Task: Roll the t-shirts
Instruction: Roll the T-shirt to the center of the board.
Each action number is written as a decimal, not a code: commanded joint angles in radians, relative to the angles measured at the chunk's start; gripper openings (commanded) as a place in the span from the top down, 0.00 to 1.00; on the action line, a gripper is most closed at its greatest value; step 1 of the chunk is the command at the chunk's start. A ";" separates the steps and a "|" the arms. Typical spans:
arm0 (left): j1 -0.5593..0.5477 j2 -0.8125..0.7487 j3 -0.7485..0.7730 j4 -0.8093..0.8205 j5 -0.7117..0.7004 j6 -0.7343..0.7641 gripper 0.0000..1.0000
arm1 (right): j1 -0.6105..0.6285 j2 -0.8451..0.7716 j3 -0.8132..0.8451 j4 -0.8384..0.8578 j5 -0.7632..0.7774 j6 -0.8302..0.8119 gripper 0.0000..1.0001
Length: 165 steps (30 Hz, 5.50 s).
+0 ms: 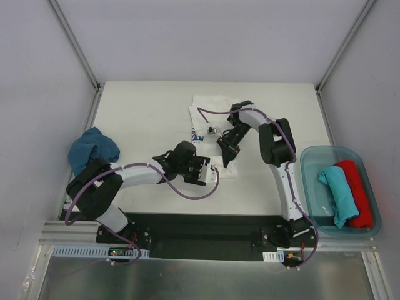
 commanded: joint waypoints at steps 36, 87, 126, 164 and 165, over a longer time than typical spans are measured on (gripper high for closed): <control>0.170 0.353 0.605 -0.743 0.534 -0.079 1.00 | 0.069 -1.333 -1.162 1.003 0.201 0.006 0.05; 0.466 0.854 1.178 -1.393 0.774 -0.331 1.00 | -0.093 -0.187 -0.159 -0.232 0.012 -0.298 0.85; 0.263 -0.121 0.240 -0.391 0.180 0.008 0.42 | -0.084 0.077 0.156 -0.234 0.074 0.056 0.86; 0.173 0.270 0.390 -0.670 0.183 0.231 1.00 | -0.337 -0.858 -0.353 0.915 0.255 0.353 0.04; 0.185 0.291 0.447 -0.730 0.215 0.202 1.00 | -0.323 -0.982 -0.680 1.155 0.340 0.360 0.04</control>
